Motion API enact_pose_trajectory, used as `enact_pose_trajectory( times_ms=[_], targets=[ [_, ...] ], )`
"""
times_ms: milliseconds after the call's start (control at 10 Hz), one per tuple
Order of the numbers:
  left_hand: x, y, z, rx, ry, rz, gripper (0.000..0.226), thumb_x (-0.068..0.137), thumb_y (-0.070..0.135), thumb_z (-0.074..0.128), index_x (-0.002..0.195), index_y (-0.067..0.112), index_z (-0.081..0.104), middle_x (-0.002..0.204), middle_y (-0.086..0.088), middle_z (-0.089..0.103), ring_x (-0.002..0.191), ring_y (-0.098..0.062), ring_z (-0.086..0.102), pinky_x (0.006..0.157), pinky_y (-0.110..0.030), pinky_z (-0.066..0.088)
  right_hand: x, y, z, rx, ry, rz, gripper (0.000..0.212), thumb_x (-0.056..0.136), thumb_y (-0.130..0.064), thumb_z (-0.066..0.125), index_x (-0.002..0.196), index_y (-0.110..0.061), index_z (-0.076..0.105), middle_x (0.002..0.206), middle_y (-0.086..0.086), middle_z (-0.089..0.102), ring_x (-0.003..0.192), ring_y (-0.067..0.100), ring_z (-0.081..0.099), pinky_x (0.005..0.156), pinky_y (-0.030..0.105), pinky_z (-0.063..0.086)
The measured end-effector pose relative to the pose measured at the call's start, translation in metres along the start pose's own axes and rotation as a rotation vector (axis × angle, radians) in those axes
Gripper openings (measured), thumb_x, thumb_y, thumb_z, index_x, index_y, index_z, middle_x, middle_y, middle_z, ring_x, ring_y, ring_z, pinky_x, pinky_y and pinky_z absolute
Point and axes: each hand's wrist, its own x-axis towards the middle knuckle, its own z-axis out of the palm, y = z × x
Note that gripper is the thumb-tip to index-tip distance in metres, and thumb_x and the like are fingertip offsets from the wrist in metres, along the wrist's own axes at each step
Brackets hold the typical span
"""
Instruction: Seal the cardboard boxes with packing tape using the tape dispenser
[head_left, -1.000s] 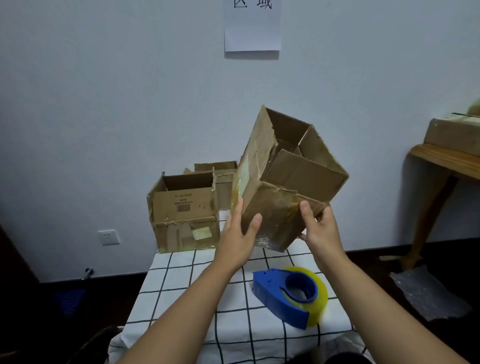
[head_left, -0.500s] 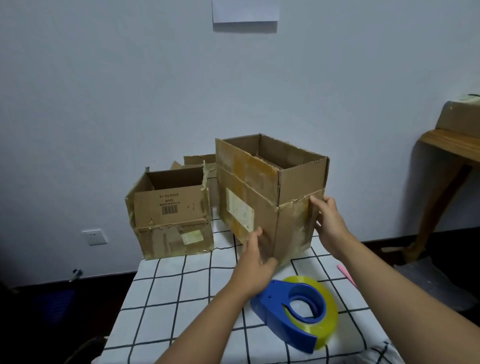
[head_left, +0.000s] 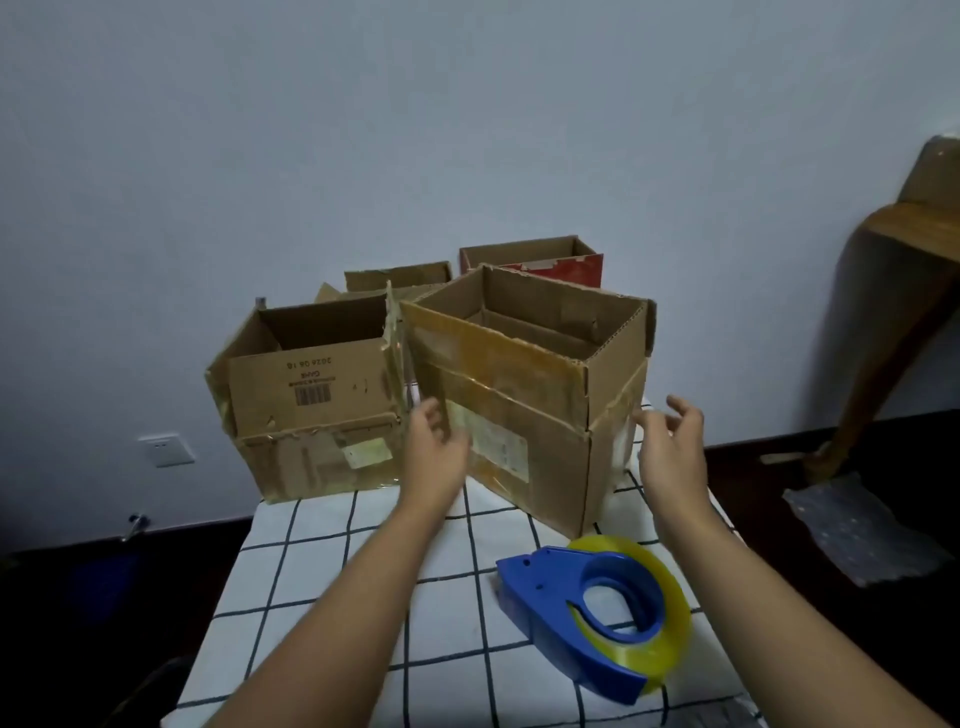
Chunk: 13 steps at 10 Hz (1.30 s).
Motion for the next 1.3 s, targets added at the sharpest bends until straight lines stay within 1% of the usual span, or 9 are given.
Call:
enact_pose_trajectory(
  times_ms=[200,400,500,600,700,800,1100,1200,1300],
  targets=[
    [0.049,0.034,-0.005,-0.196,-0.006,-0.107,0.083,0.090,0.014,0.053,0.154,0.040,0.007,0.154,-0.001,0.034,0.124,-0.022,0.043,0.094,-0.043,0.039,-0.027,0.004,0.012,0.013,-0.165,0.112,0.030,0.098,-0.047,0.048,0.124,-0.034,0.042,0.108,-0.014,0.053,0.102,0.011,0.054,0.094,0.045,0.049],
    [0.047,0.036,0.010,-0.110,0.071,-0.075,0.076,0.090,0.022,0.055,0.153,0.037,0.017,0.154,0.000,0.033,0.133,-0.028,0.040,0.109,-0.058,0.035,0.001,0.000,0.020,0.000,-0.172,0.143,0.034,0.096,-0.058,0.041,0.118,-0.033,0.044,0.101,-0.009,0.055,0.090,0.009,0.055,0.066,0.030,0.041],
    [0.034,0.028,0.019,0.049,0.134,-0.009,0.076,0.092,0.029,0.056,0.154,0.035,0.012,0.160,0.006,0.017,0.141,-0.028,0.030,0.112,-0.056,0.031,0.033,-0.010,0.026,-0.009,-0.128,0.171,0.037,0.098,-0.059,0.032,0.116,-0.031,0.048,0.109,-0.009,0.057,0.093,0.006,0.053,0.072,0.032,0.042],
    [0.025,0.015,0.027,0.139,0.146,0.054,0.080,0.094,0.029,0.057,0.155,0.034,0.007,0.161,0.012,0.007,0.144,-0.025,0.026,0.104,-0.040,0.033,0.067,-0.019,0.038,-0.052,-0.129,0.207,0.054,0.102,-0.061,0.018,0.129,-0.031,0.053,0.139,0.001,0.051,0.115,0.015,0.053,0.102,0.043,0.040],
    [0.028,0.008,0.030,0.185,0.127,0.100,0.085,0.095,0.029,0.058,0.156,0.034,-0.001,0.161,0.015,0.001,0.144,-0.024,0.026,0.104,-0.036,0.036,0.086,-0.023,0.054,-0.083,-0.149,0.316,0.069,0.099,-0.068,0.013,0.152,-0.029,0.036,0.155,0.003,0.040,0.141,0.028,0.039,0.116,0.051,0.028],
    [0.039,0.006,0.027,0.200,0.112,0.084,0.087,0.095,0.029,0.058,0.155,0.036,-0.004,0.160,0.017,0.000,0.143,-0.024,0.028,0.099,-0.034,0.036,0.090,-0.020,0.066,-0.069,-0.183,0.325,0.069,0.100,-0.067,0.014,0.153,-0.027,0.035,0.154,0.003,0.044,0.141,0.029,0.040,0.117,0.050,0.028],
    [0.044,0.013,0.014,0.274,-0.021,0.010,0.091,0.096,0.036,0.055,0.153,0.037,-0.015,0.165,0.010,-0.008,0.150,-0.026,0.011,0.114,-0.047,0.025,0.086,-0.017,0.062,-0.228,-0.266,0.199,0.057,0.105,-0.052,0.028,0.153,-0.022,0.033,0.156,0.003,0.039,0.142,0.027,0.037,0.113,0.046,0.031],
    [0.028,0.021,0.004,0.282,-0.065,0.043,0.089,0.096,0.036,0.055,0.154,0.034,-0.012,0.165,0.006,-0.006,0.150,-0.024,0.012,0.116,-0.048,0.022,0.071,-0.015,0.047,-0.370,-0.275,0.111,0.060,0.101,-0.039,0.048,0.154,-0.017,0.030,0.153,0.007,0.042,0.126,0.025,0.049,0.095,0.036,0.039],
    [0.008,0.030,-0.006,0.290,-0.090,0.141,0.067,0.097,0.031,0.055,0.155,0.027,0.022,0.155,0.001,0.036,0.125,-0.008,0.049,0.096,-0.028,0.046,0.050,-0.018,0.037,-0.510,-0.302,-0.035,0.043,0.097,-0.027,0.052,0.138,-0.016,0.051,0.131,0.005,0.060,0.091,0.014,0.055,0.073,0.028,0.040]
  ],
)
